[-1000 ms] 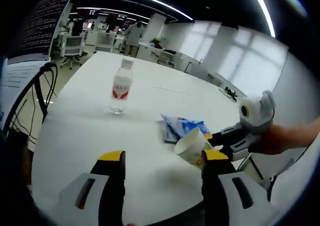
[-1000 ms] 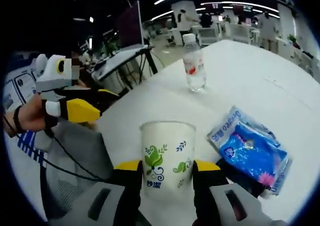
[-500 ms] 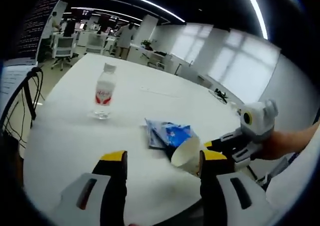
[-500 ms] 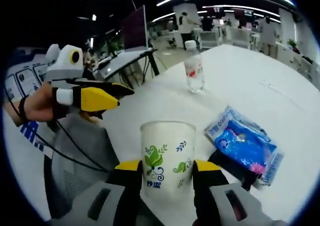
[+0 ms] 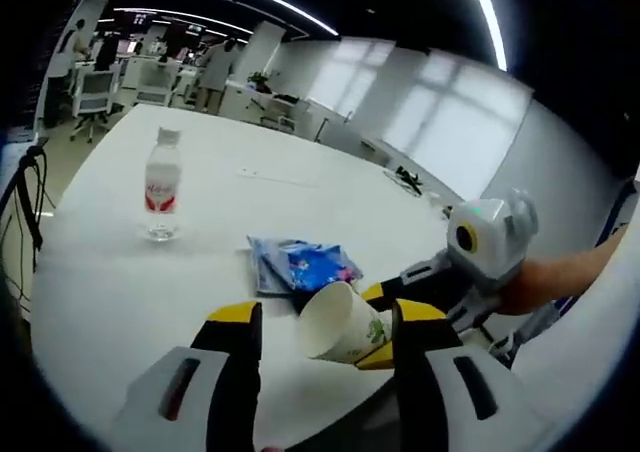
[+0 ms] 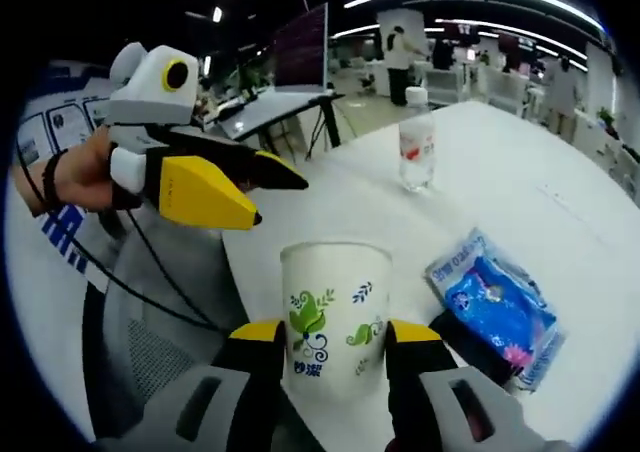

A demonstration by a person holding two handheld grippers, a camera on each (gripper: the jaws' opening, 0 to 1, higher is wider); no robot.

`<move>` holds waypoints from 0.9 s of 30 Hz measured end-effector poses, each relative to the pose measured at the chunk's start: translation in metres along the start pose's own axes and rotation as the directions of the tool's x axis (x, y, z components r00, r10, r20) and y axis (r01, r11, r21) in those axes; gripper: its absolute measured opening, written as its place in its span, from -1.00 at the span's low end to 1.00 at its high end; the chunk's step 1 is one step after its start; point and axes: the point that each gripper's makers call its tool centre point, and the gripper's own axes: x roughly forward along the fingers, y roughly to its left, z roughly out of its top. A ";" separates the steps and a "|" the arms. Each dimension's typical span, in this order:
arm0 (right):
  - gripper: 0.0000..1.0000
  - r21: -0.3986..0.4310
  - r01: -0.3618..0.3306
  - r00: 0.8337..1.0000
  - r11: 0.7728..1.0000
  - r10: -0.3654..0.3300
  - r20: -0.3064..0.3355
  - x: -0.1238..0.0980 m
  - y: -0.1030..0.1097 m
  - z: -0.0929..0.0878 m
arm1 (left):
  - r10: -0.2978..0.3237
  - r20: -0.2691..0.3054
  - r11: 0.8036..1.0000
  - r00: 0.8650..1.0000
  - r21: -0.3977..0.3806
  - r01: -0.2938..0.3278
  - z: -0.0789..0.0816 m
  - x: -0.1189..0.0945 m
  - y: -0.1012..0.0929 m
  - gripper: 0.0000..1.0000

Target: Arrange the tabletop items into an orderly group along one side of the table until the central work area is clear of visible clutter.

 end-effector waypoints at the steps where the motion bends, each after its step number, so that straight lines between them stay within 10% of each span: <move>1: -0.21 -0.004 -0.004 1.000 1.000 0.004 0.000 -0.001 0.002 -0.001 | -0.003 -0.008 1.000 1.000 -0.001 0.003 -0.003 0.001 -0.002 0.00; 27: -0.20 -0.188 -0.058 0.998 0.980 0.051 -0.041 -0.004 0.021 -0.014 | -0.149 -0.126 0.988 0.981 -0.044 0.145 -0.040 0.014 -0.023 -0.35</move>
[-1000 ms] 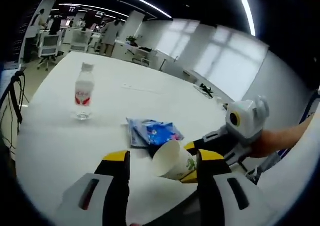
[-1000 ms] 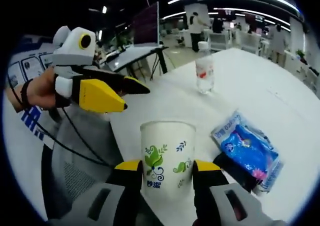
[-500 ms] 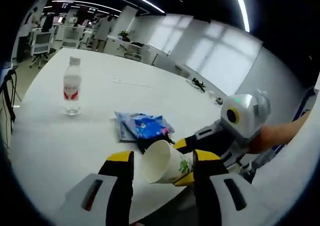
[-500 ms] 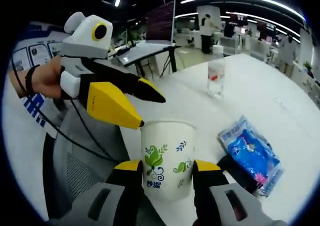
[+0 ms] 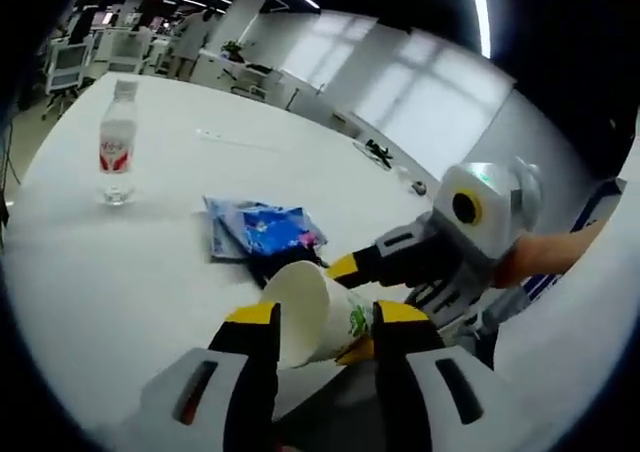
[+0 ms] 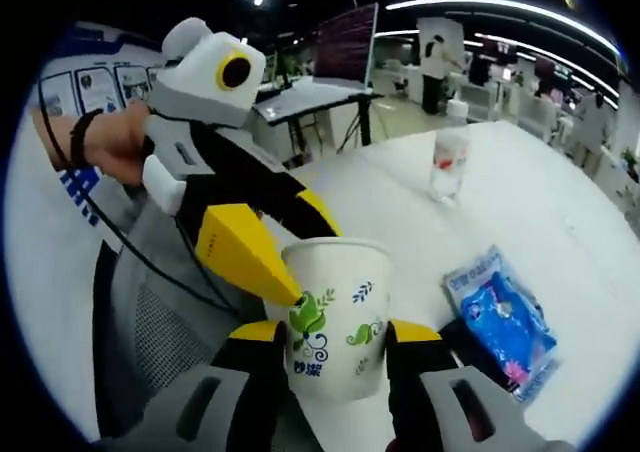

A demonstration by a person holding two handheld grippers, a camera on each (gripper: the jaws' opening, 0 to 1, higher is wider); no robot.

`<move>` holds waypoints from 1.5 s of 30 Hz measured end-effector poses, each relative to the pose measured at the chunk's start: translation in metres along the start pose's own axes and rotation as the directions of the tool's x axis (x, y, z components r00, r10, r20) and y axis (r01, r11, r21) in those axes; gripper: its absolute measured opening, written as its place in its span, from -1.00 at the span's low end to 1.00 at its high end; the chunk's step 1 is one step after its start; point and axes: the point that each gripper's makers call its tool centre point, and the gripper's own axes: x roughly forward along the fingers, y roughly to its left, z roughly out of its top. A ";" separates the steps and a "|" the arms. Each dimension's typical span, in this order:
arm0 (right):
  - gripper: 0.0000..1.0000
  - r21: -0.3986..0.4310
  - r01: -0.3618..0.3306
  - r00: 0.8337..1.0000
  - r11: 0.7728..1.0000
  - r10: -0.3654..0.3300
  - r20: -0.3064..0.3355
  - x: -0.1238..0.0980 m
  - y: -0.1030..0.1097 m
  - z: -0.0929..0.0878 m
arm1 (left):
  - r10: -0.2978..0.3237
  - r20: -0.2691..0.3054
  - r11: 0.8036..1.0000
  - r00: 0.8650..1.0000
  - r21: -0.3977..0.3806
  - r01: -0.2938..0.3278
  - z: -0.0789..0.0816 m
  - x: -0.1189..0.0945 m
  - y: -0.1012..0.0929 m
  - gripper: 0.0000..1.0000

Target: Arrange the tabletop items into an orderly group along one side of the table until the central work area is clear of visible clutter.

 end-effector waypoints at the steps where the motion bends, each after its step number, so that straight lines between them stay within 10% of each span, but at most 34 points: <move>1: -0.20 -0.014 0.002 1.000 1.000 -0.002 0.000 0.000 0.000 0.000 | -0.009 -0.002 1.000 1.000 -0.003 0.009 -0.001 0.000 -0.002 -0.39; 14: -0.18 -0.105 -0.026 1.000 0.994 0.025 -0.009 0.003 0.023 0.004 | -0.106 -0.036 0.994 0.994 -0.018 0.105 -0.015 0.003 -0.028 -1.00; 45: 0.05 0.025 0.003 1.000 1.000 -0.003 -0.006 0.004 0.012 -0.012 | -0.015 -0.076 0.998 0.997 0.066 0.020 -0.014 0.000 -0.015 -1.00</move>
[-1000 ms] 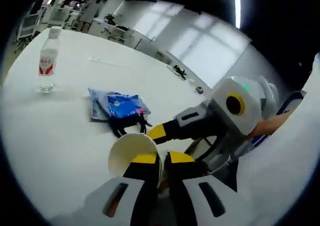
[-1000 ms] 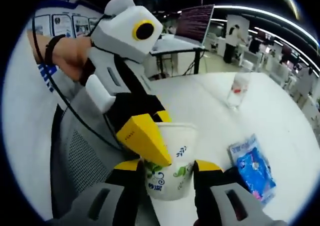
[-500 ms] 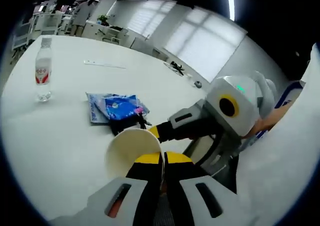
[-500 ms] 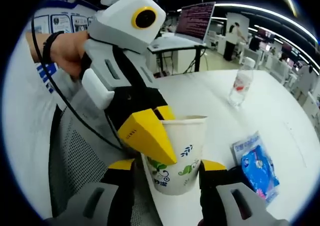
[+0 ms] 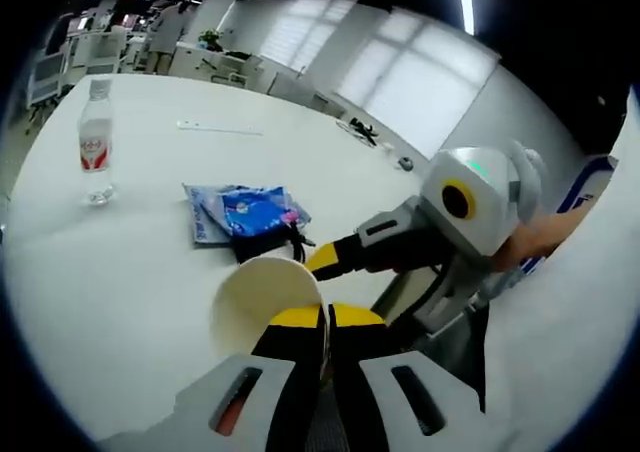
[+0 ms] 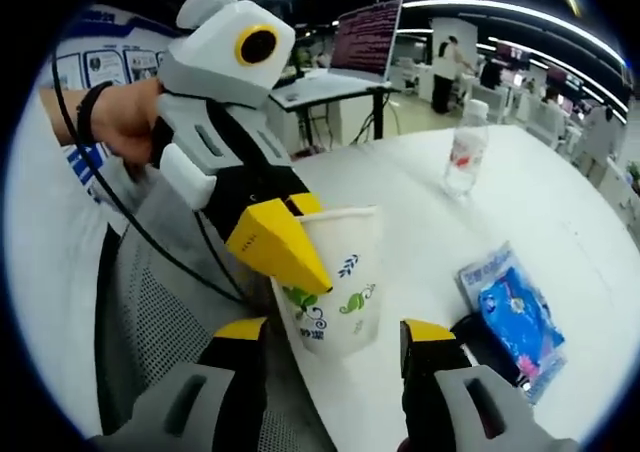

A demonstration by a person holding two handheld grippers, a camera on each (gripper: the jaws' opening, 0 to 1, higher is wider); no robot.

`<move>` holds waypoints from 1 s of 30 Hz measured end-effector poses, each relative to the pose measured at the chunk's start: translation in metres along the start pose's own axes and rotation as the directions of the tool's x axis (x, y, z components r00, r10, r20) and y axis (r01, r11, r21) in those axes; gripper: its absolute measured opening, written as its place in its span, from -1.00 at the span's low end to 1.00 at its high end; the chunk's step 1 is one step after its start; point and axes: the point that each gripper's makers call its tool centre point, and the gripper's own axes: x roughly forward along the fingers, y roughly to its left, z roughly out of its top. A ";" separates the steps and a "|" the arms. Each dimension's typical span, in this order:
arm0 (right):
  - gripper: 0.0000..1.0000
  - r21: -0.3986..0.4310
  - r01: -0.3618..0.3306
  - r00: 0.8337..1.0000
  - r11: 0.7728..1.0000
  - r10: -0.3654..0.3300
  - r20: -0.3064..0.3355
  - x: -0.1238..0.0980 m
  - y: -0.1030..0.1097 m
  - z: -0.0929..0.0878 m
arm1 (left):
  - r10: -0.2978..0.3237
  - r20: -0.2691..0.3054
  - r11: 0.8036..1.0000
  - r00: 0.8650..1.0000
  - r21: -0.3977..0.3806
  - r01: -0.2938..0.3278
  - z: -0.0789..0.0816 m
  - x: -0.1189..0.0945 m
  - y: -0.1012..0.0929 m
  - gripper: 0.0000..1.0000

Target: Arrange the tabletop items into an orderly group along one side of the table until the central work area is clear of visible clutter.

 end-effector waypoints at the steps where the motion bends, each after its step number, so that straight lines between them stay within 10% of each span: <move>1: 0.05 0.008 0.004 1.000 1.000 -0.004 0.001 -0.001 -0.001 -0.001 | 0.005 0.002 1.000 1.000 0.000 -0.005 0.000 0.000 0.001 -1.00; 30: 0.17 0.286 0.184 0.980 0.940 -0.199 0.024 -0.052 -0.057 -0.047 | 0.139 -0.003 0.990 0.990 0.034 -0.139 0.009 -0.014 0.039 -1.00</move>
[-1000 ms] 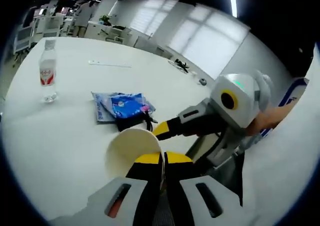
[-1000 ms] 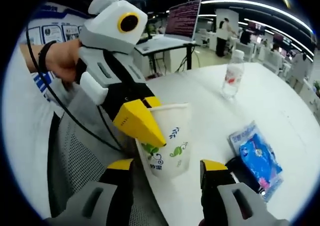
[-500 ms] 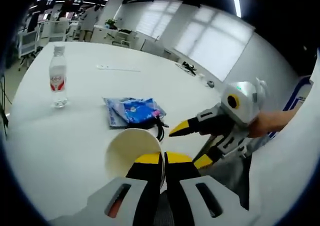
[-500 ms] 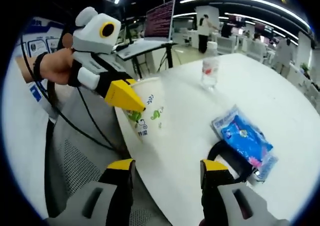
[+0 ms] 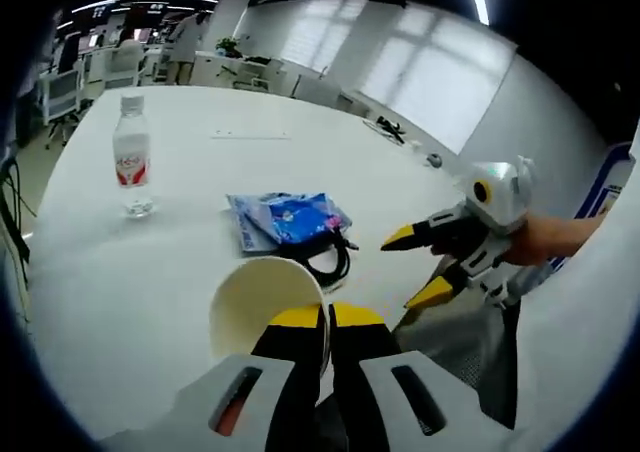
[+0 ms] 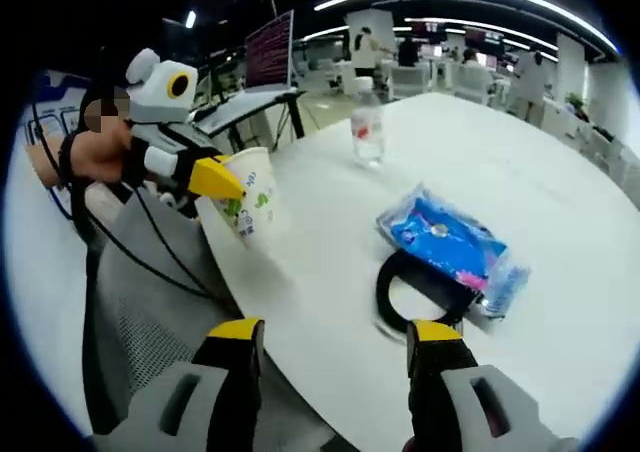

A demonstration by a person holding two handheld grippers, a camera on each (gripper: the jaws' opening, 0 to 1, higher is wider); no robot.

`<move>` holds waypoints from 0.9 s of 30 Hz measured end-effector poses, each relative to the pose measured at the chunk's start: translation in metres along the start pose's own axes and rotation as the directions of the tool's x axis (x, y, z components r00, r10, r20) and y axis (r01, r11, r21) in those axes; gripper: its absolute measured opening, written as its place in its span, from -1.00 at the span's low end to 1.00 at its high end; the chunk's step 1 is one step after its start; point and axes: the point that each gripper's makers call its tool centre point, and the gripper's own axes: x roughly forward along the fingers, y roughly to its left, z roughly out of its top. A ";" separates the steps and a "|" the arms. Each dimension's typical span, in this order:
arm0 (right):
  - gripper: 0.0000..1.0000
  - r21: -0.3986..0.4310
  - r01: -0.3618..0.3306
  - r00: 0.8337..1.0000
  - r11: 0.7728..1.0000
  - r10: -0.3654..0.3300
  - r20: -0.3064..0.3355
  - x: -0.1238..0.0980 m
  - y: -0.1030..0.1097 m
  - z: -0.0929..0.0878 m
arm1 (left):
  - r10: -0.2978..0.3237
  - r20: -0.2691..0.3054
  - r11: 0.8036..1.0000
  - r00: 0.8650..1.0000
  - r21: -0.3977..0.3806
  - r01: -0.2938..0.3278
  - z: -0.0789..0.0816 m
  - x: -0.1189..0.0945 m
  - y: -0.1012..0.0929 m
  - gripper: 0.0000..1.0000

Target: Arrange the tabletop items into an orderly group along one side of the table until the central work area is clear of visible clutter.

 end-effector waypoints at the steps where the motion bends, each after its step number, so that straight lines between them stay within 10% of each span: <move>1: 0.17 0.012 0.008 1.000 1.000 -0.008 0.004 -0.002 -0.003 -0.001 | 0.008 -0.002 1.000 1.000 0.001 -0.008 0.000 0.001 0.004 -1.00; 27: 0.21 0.145 0.102 0.994 0.984 -0.105 0.015 -0.026 -0.033 -0.022 | 0.154 -0.111 0.968 0.982 0.216 -0.128 0.026 0.030 0.070 -1.00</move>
